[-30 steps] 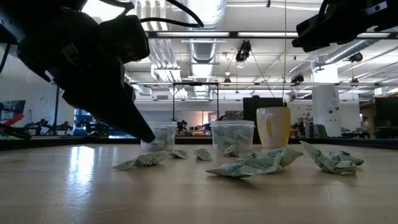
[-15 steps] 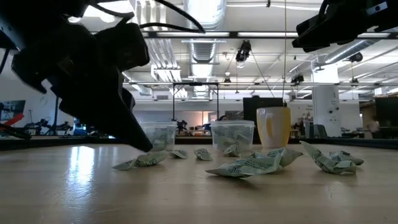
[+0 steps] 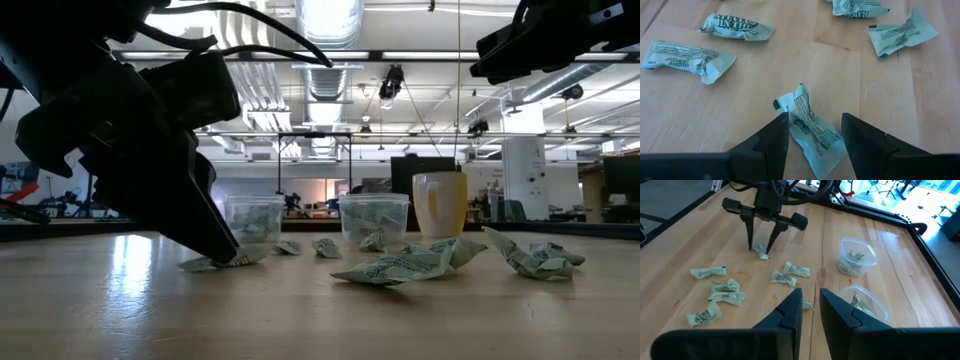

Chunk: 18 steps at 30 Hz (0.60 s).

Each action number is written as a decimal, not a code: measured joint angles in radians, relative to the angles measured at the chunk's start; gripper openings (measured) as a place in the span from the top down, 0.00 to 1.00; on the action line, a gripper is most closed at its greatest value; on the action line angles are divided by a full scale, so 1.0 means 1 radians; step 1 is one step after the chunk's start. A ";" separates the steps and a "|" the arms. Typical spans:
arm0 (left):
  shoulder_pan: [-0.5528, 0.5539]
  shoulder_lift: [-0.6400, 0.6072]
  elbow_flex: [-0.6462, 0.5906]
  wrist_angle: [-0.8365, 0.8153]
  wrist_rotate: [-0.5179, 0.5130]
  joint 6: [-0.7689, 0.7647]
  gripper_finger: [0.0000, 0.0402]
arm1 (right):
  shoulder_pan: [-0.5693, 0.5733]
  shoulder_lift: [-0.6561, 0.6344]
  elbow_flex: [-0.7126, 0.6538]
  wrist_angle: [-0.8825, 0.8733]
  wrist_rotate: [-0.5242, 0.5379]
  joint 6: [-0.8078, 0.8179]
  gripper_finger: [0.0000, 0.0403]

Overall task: Pick and place items into bin
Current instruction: Put the white stevia packet into the left transparent bin

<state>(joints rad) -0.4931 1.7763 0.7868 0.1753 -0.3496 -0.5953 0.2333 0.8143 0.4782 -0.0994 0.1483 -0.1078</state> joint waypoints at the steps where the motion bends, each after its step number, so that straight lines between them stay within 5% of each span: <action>1: 0.000 0.000 0.000 0.000 0.000 0.000 0.61 | 0.000 0.000 0.000 0.000 0.000 0.000 0.86; 18: 0.000 -0.011 0.000 -0.012 -0.001 0.010 0.95 | 0.000 0.000 -0.003 0.000 0.000 0.000 0.86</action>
<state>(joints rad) -0.4931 1.7653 0.7864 0.1628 -0.3508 -0.5858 0.2333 0.8143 0.4747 -0.0998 0.1486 -0.1074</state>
